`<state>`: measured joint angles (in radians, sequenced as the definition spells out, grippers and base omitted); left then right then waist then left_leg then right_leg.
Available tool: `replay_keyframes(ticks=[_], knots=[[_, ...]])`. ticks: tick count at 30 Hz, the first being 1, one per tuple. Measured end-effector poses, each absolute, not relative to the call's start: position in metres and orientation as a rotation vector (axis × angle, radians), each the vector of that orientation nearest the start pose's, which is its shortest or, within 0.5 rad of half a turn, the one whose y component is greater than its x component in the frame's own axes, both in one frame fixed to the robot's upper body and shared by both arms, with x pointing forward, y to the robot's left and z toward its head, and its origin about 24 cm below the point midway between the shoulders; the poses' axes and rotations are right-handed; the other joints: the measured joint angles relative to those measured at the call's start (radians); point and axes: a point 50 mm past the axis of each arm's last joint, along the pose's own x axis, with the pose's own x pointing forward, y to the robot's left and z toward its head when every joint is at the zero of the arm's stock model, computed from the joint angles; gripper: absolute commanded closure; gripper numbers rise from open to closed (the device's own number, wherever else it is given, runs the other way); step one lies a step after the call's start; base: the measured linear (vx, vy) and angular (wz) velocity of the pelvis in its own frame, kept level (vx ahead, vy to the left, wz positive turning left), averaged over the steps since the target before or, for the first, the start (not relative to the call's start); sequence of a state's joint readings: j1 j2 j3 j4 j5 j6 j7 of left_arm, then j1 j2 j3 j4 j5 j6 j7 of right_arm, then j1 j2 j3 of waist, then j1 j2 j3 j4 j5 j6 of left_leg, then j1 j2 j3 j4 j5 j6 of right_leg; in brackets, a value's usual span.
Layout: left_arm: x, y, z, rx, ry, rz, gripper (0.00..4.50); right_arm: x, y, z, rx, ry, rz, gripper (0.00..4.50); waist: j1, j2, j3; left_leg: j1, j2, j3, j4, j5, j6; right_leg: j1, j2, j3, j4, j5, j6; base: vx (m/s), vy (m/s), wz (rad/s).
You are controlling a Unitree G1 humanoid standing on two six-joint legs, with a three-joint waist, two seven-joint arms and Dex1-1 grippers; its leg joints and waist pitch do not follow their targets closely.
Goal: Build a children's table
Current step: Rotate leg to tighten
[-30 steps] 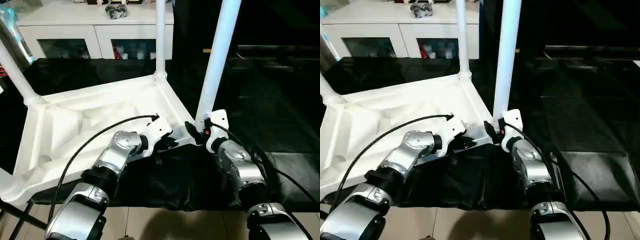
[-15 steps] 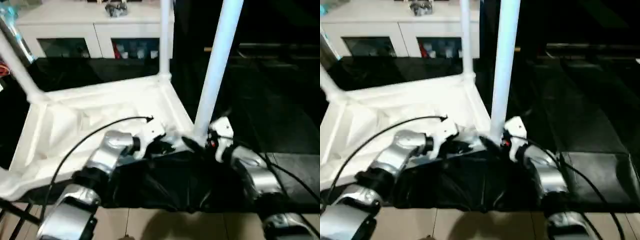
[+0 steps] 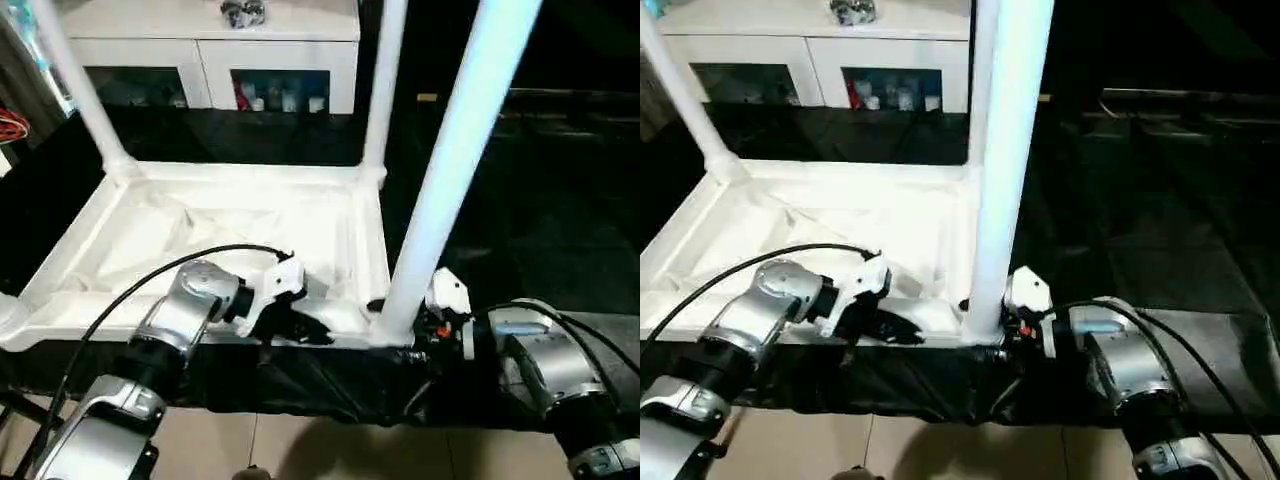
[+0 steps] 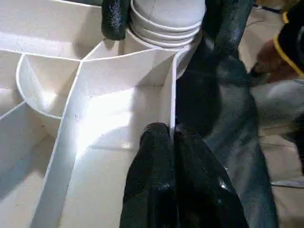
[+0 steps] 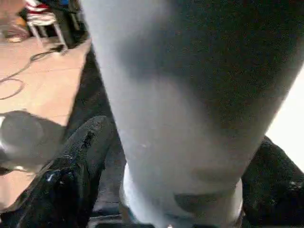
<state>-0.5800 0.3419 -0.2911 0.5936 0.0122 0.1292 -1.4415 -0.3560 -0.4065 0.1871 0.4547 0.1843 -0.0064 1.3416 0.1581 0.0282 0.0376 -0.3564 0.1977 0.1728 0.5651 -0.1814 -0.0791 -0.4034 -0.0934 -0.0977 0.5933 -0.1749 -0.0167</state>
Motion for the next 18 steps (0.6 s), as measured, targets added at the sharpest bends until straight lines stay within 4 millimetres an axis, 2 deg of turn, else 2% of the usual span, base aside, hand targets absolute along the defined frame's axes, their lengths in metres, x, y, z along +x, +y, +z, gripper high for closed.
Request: replay_keyframes(ticks=[2,3,8,18], knots=[[0.2986,0.1265,0.0454,0.295,0.536,-1.590,4.50,0.2722,-0.1559,0.0350,-0.137,0.311,1.445,1.16,0.002,0.000,0.000,0.000,0.000,0.000,0.000,0.000,0.000,0.000,0.000,0.000,0.000,0.000,0.000,0.000,0.000,0.00],[0.2981,0.1265,0.0454,0.294,0.538,-1.592,4.50,0.2719,-0.1554,0.0349,-0.129,0.314,1.448,1.38,0.003,0.000,0.000,0.000,0.000,0.000,0.000,0.000,0.000,0.000,0.000,0.000,0.000,0.000,0.000,0.000,0.000,0.00],[0.2965,0.1262,0.0456,0.290,0.543,-1.607,4.50,0.2708,-0.1548,0.0358,-0.119,0.328,1.466,1.69,0.009,0.000,0.000,0.000,0.000,0.000,0.000,0.000,0.000,0.000,0.000,0.000,0.000,0.000,0.000,0.000,0.000,0.00],[0.2973,0.1201,0.0441,0.301,0.513,-1.589,4.50,0.2695,-0.1521,0.0323,-0.083,0.326,1.429,1.80,0.014,0.000,0.000,0.000,0.000,0.000,0.001,0.000,0.000,0.000,0.000,0.000,0.001,0.000,0.000,0.000,0.000,0.00]])
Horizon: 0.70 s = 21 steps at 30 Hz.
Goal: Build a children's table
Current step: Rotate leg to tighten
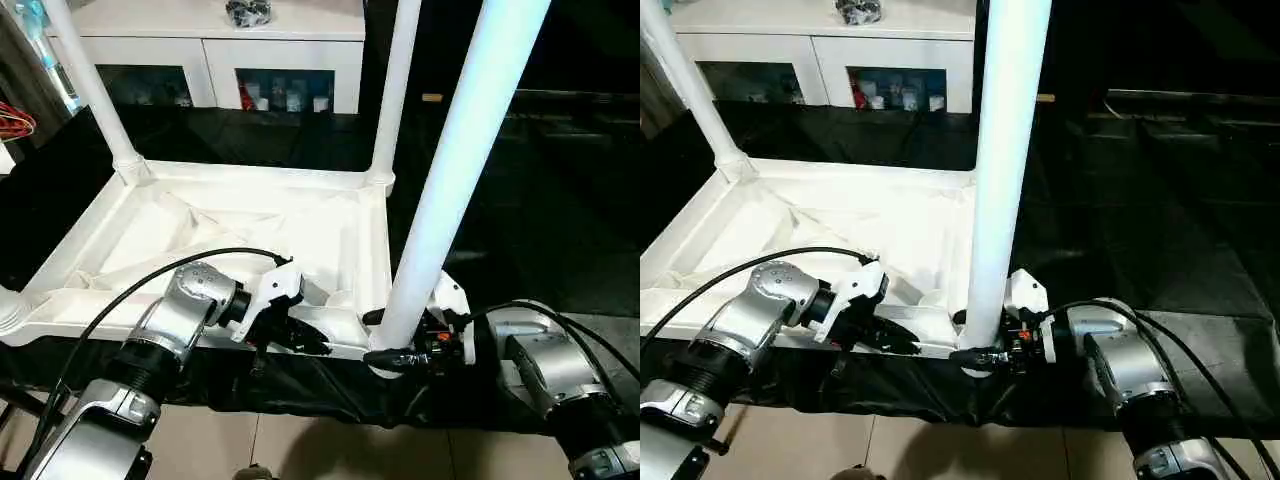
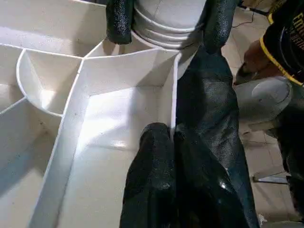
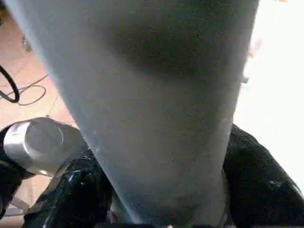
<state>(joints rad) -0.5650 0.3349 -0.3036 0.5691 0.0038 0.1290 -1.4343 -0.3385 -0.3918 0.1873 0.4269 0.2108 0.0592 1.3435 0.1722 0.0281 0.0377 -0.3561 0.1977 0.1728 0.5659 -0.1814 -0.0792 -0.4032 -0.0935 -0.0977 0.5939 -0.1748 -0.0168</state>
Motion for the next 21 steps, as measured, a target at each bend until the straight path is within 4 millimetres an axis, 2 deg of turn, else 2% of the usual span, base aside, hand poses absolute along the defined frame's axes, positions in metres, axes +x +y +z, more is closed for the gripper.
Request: replay_keyframes(ticks=[5,11,14,21], knots=[[0.306,0.111,0.042,0.316,0.470,-1.484,4.50,0.280,-0.153,0.026,-0.036,0.286,1.214,1.86,-0.002,0.000,0.000,0.002,0.000,0.000,0.002,0.001,-0.001,0.001,0.000,0.000,0.001,-0.001,0.002,0.000,0.000,0.00],[0.322,0.092,0.040,0.323,0.421,-1.282,4.50,0.310,-0.148,0.022,-0.010,0.252,0.830,1.88,-0.025,0.001,-0.001,0.006,0.000,0.000,0.003,0.001,-0.002,0.004,0.000,0.001,0.001,0.001,0.002,0.000,0.000,0.00],[0.327,0.080,0.040,0.325,0.400,-1.202,4.50,0.322,-0.144,0.022,0.001,0.249,0.668,1.88,-0.028,0.004,-0.002,0.006,0.000,0.000,0.002,0.001,-0.002,0.004,0.000,0.001,0.001,0.001,0.003,0.000,0.000,0.00],[0.332,0.068,0.039,0.330,0.379,-1.098,4.50,0.337,-0.133,0.022,0.010,0.250,0.473,1.88,-0.032,0.008,-0.005,0.006,-0.001,0.000,0.000,0.001,-0.002,0.004,0.000,0.001,0.000,0.000,0.004,0.000,0.000,0.00]])
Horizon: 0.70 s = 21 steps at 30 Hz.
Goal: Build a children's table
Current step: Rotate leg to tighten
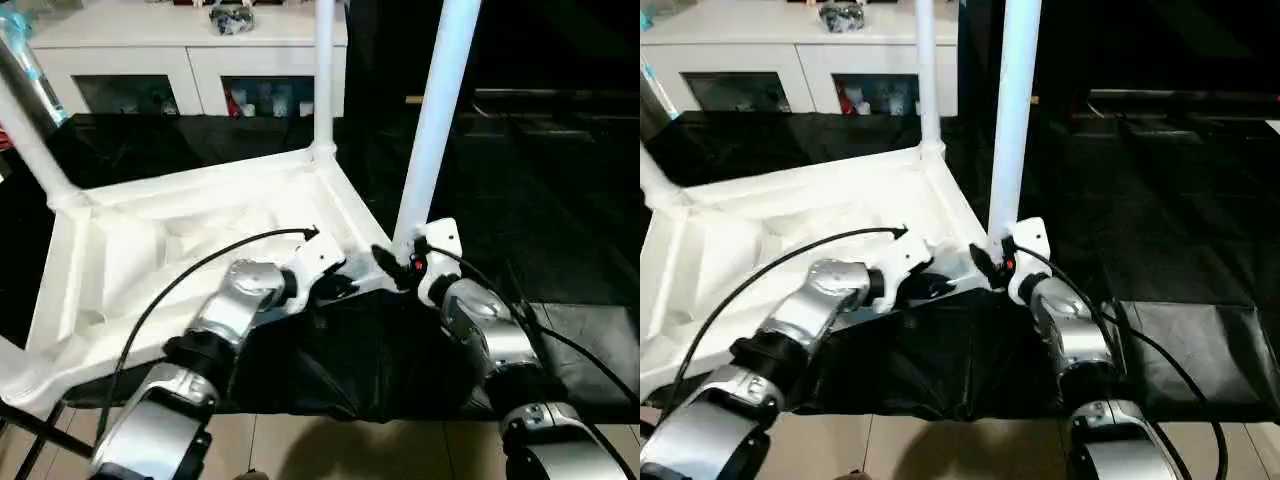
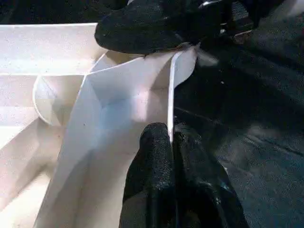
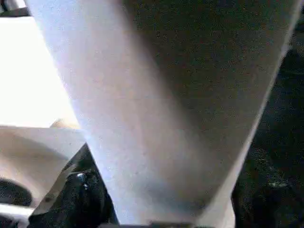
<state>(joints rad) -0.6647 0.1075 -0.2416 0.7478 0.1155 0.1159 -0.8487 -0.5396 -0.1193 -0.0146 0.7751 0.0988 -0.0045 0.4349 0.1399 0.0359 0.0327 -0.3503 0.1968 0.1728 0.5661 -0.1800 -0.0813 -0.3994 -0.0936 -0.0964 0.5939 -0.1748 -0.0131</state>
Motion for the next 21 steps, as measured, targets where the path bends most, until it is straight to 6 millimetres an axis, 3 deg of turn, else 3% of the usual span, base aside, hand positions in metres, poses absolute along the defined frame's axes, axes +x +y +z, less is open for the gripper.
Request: replay_keyframes(ticks=[2,4,6,10,21], knots=[[0.332,0.066,0.038,0.329,0.377,-1.081,4.50,0.340,-0.131,0.021,0.005,0.249,0.449,1.88,-0.001,0.002,-0.001,0.000,0.000,0.000,0.000,0.000,0.000,0.000,0.000,0.000,0.000,0.000,0.000,0.000,0.000,0.00],[0.332,0.065,0.038,0.329,0.376,-1.075,4.50,0.340,-0.131,0.021,0.006,0.243,0.437,1.32,-0.001,0.003,-0.002,0.000,0.000,0.000,0.000,0.000,0.000,0.000,0.000,0.000,0.000,0.000,0.000,0.000,0.000,0.00],[0.332,0.065,0.038,0.330,0.374,-1.076,4.50,0.340,-0.131,0.020,0.006,0.240,0.440,1.32,-0.001,0.003,-0.002,0.000,0.000,0.000,0.000,0.000,0.000,0.000,0.000,0.000,0.000,0.000,0.000,0.000,0.000,0.00],[0.332,0.066,0.039,0.334,0.368,-1.098,4.50,0.336,-0.135,0.020,0.000,0.230,0.498,0.86,0.001,0.003,-0.002,-0.001,-0.001,0.000,-0.001,0.000,0.000,0.000,0.000,0.000,-0.001,0.000,0.001,0.000,0.000,0.00],[0.323,0.089,0.040,0.339,0.375,-1.266,4.50,0.307,-0.162,0.024,-0.082,0.234,0.891,0.86,0.010,0.004,-0.002,-0.003,0.000,0.000,-0.003,0.000,0.000,-0.003,0.000,-0.001,-0.001,-0.001,-0.002,0.000,0.000,0.00]])
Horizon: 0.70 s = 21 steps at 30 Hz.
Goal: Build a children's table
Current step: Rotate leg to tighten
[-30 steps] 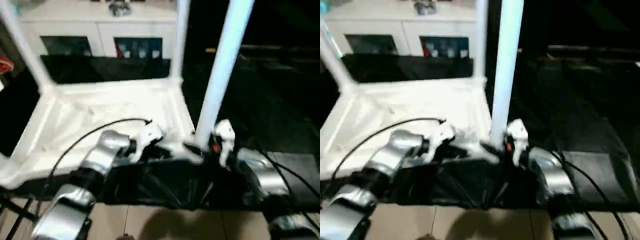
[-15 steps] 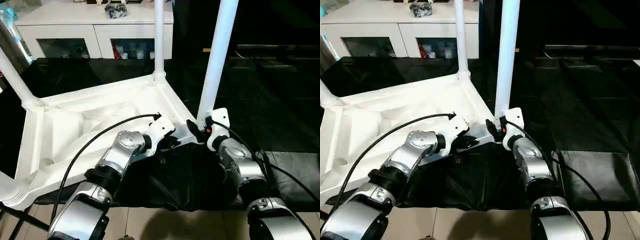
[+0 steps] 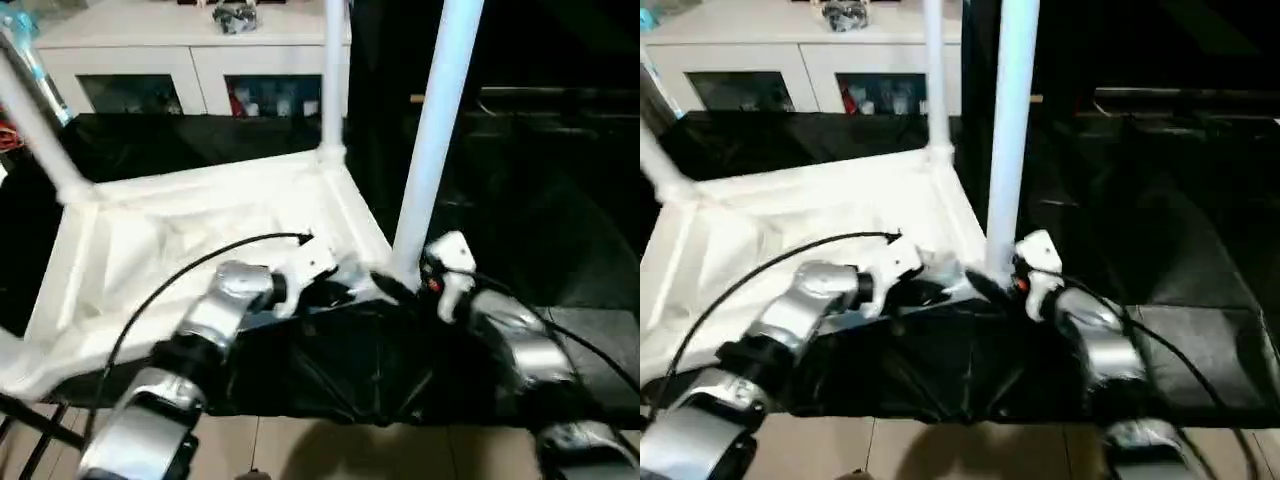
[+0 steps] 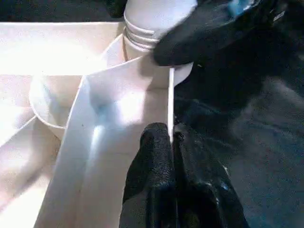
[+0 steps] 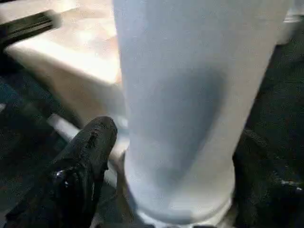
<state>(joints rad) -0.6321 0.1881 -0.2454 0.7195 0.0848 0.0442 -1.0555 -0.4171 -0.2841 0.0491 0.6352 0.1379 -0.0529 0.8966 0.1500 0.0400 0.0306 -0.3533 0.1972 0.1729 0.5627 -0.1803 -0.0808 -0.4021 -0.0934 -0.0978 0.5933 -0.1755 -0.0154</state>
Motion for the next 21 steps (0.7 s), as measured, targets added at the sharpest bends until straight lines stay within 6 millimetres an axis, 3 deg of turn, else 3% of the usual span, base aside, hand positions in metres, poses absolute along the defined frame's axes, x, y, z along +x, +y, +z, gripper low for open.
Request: replay_keyframes(ticks=[5,12,13,21], knots=[[0.316,0.102,0.040,0.344,0.396,-1.388,4.50,0.289,-0.175,0.029,-0.140,0.272,1.110,0.86,0.007,-0.002,0.001,-0.001,0.000,0.000,0.000,0.000,0.000,0.000,0.000,0.000,0.000,-0.001,0.002,0.000,0.000,0.00],[0.311,0.110,0.043,0.351,0.416,-1.498,4.50,0.280,-0.172,0.034,-0.130,0.302,1.274,0.86,0.020,-0.007,0.005,-0.003,0.001,0.000,0.002,0.000,0.001,-0.002,0.000,0.000,0.000,0.001,-0.001,0.000,0.000,0.00],[0.310,0.110,0.043,0.352,0.417,-1.508,4.50,0.279,-0.170,0.034,-0.131,0.302,1.287,1.10,0.022,-0.008,0.005,-0.003,0.001,0.000,0.002,0.000,0.001,-0.002,0.000,0.000,0.000,0.001,-0.001,0.000,0.000,0.00],[0.305,0.115,0.043,0.351,0.437,-1.585,4.50,0.274,-0.165,0.036,-0.124,0.327,1.377,1.67,0.031,-0.008,0.005,-0.003,0.001,0.000,0.003,-0.001,0.001,-0.002,0.000,0.000,0.000,0.001,-0.001,0.000,0.000,0.00]])
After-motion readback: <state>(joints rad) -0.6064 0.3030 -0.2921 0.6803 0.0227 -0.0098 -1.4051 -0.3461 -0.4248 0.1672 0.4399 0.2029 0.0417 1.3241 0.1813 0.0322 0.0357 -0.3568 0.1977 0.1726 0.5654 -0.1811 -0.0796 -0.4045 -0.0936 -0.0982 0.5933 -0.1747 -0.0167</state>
